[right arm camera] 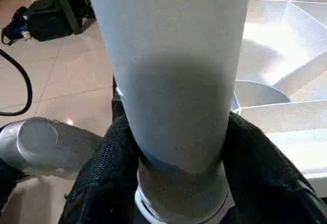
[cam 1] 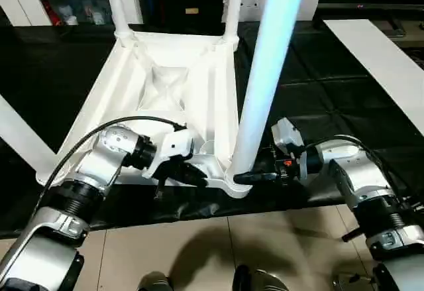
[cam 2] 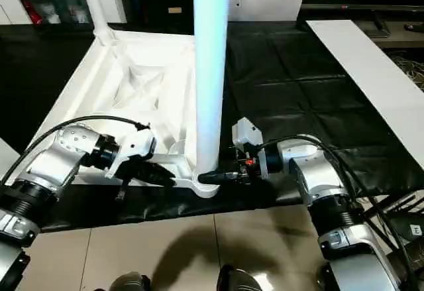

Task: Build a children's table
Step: Rotate leg to tighten

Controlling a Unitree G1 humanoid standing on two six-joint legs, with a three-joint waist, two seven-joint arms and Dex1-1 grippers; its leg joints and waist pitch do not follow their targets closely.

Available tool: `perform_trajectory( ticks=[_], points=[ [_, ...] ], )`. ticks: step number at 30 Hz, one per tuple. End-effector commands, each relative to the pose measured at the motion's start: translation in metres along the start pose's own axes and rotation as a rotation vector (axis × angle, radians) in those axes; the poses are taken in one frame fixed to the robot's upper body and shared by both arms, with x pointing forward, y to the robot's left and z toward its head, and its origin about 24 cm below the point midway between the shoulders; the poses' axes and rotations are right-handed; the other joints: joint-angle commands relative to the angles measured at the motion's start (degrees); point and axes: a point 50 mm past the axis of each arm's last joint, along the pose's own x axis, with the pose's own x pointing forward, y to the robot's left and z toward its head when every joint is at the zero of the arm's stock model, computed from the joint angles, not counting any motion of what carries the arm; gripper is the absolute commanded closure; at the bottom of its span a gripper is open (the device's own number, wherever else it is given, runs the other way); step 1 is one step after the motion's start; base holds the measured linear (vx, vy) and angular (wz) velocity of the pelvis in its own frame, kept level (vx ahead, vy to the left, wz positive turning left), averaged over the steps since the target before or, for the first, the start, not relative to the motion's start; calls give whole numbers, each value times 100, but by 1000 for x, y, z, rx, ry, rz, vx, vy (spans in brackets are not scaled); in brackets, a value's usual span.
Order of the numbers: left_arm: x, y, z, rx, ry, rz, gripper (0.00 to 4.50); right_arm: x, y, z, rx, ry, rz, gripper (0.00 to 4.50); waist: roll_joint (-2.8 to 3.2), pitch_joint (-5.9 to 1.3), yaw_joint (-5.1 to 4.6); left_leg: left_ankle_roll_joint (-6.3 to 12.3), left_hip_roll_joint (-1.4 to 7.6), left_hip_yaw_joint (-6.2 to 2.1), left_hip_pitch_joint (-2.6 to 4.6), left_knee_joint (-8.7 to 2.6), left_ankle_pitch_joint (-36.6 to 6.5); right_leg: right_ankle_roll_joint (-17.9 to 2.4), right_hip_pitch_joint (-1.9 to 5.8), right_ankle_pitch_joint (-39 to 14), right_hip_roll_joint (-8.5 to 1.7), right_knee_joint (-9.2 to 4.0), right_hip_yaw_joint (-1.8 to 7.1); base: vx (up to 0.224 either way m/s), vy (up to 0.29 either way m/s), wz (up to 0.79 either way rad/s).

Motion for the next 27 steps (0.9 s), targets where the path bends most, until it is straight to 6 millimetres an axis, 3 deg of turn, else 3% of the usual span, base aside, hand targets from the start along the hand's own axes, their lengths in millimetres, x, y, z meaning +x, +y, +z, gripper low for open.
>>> perform_trajectory(
  ticks=[1, 7, 9, 11, 12, 13, 14, 15, 16, 17, 18, 19, 20, 21, 22, 23, 24, 25, 26, 27],
  points=[
    [7, -3, 1, 7, 18, -54, 450, 0, 4, 0, 5, -3, 37, 252, -46, -551, -28, 544, 7, 133, -30, -370, -698, -739, 469, -2468, -254, -336, 297, 0, 0, 0],
    [9, 6, 4, -51, -6, 79, 450, 13, 7, -9, 69, -12, -99, 253, -34, -540, 11, 467, 0, 130, -16, -379, -750, -650, 464, -2650, -252, -370, 284, 0, 0, 0],
    [11, 10, 8, -69, -20, 132, 450, 20, 5, -11, 79, -8, -184, 254, -34, -512, -31, 331, -44, 123, 3, -374, -1038, -362, 443, -3275, -252, -477, 229, 0, 0, 0],
    [15, 13, 14, -89, -45, 186, 450, 29, -1, -12, 114, -19, -311, 254, -23, -487, -62, 256, -73, 123, 43, -354, -1210, -213, 400, -3610, -241, -567, 177, 0, 0, 0],
    [20, 17, 20, -121, -80, 243, 450, 40, -6, -10, 158, -56, -399, 254, -20, -461, -166, 158, -118, 103, 42, -302, -1445, 103, 410, -4097, -227, -692, 22, -59, -1, -5],
    [20, 17, 20, -121, -80, 243, 450, 40, -6, -10, 158, -56, -399, 254, -8, -452, -208, 137, -117, 86, 45, -284, -1566, 224, 409, -4221, -221, -752, -61, -58, 13, -12],
    [24, 19, 24, -137, -97, 274, 450, 47, -8, -9, 171, -70, -449, 255, 48, -465, -302, 139, -102, 46, 81, -256, -1825, 470, 462, -4295, -208, -892, -243, -58, 13, -12],
    [26, 21, 27, -149, -108, 300, 450, 52, -9, -7, 181, -77, -487, 255, 80, -461, -367, 179, -33, 18, 78, -281, -1976, 481, 510, -4129, -211, -904, -303, 0, 0, 0],
    [28, 24, 30, -161, -120, 335, 450, 58, -10, -5, 193, -87, -519, 255, 169, -471, -449, 220, 269, -158, -69, -489, -2500, 402, 774, -3396, -231, -628, -324, -89, -9, -19],
    [32, 28, 34, -183, -139, 379, 450, 67, -12, -2, 219, -106, -566, 255, 279, -368, -321, 178, 728, -379, -276, -937, -3591, -21, 903, -1900, -256, 537, 116, -89, -9, -19],
    [34, 29, 35, -189, -145, 390, 450, 70, -12, -1, 227, -110, -580, 255, 180, -278, -313, 143, 605, -178, -47, -1107, -4275, -217, 599, -1356, -130, 639, 299, -71, -54, -6],
    [36, 32, 37, -203, -156, 419, 450, 76, -14, 2, 239, -113, -614, 255, -5, -284, -371, 111, 397, -126, 111, -920, -4318, -117, 546, -2325, -98, 379, 366, 0, 0, 0],
    [38, 33, 39, -211, -161, 435, 450, 79, -15, 3, 245, -112, -635, 255, -225, -269, -336, -74, -439, 203, 741, 248, -2769, 696, -263, -5880, -130, -1020, -34, 0, 0, 0],
    [41, 35, 42, -223, -166, 464, 450, 85, -18, 5, 264, -116, -689, 255, -322, -283, -396, 75, -587, 259, 691, 569, -2019, 954, -317, -6709, -217, -1106, -47, 17, -49, -23],
    [43, 37, 45, -233, -169, 493, 450, 90, -20, 7, 285, -118, -737, 255, -207, -423, -427, 211, -451, 110, 87, 348, -1312, 1220, 465, -6343, -485, -949, -143, 26, 13, -51],
    [45, 40, 49, -244, -176, 529, 450, 95, -24, 9, 299, -110, -791, 255, 192, -460, -542, 263, -58, -41, 152, 139, -1685, 1234, 629, -5107, -442, -1038, -622, 26, 13, -51],
    [46, 41, 50, -246, -178, 536, 450, 97, -25, 11, 312, -121, -805, 255, 384, -556, -415, 272, 546, -474, -304, -370, -2107, 359, 1051, -1811, -480, 463, 63, 68, 71, -47],
    [50, 43, 56, -255, -188, 570, 450, 103, -30, 17, 383, -187, -865, 255, 301, -433, -488, 370, 607, -518, -176, -614, -2446, 116, 823, -1054, -429, 472, 233, 10, 30, -21],
    [51, 44, 58, -257, -191, 585, 450, 105, -31, 20, 416, -221, -884, 220, 75, -325, -450, 81, 240, -317, 1, -533, -3225, 48, 642, -2366, -353, 66, 281, 10, 30, -21],
    [51, 44, 59, -256, -190, 589, 450, 105, -32, 22, 406, -239, -885, 199, -77, -288, -379, -12, -508, 99, 663, 226, -2248, 617, -117, -5383, -327, -895, -79, 10, -13, 22]
  ],
)
